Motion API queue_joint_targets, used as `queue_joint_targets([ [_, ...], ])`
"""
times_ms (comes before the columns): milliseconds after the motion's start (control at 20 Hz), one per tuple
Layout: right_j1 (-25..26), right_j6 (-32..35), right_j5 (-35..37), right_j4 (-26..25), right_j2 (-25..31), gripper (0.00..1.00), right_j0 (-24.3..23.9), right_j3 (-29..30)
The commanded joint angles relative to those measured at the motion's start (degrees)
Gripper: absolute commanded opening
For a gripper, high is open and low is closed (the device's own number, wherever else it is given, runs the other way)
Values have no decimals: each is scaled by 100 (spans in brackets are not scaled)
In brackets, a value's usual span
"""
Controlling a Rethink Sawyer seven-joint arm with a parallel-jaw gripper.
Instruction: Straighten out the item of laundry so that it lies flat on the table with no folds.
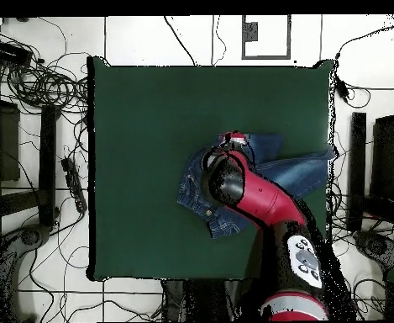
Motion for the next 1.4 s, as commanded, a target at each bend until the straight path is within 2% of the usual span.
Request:
queue_joint_targets([
  [50, 441, 660, 702, 544, -223, 100, 338, -240],
  [350, 574, 677, 883, 784, -532, 100, 593, -461],
  [1150, 618, 605, 1379, 758, -671, 100, 627, -659],
  [1400, 734, 638, 1435, 733, -1002, 100, 811, -824],
])
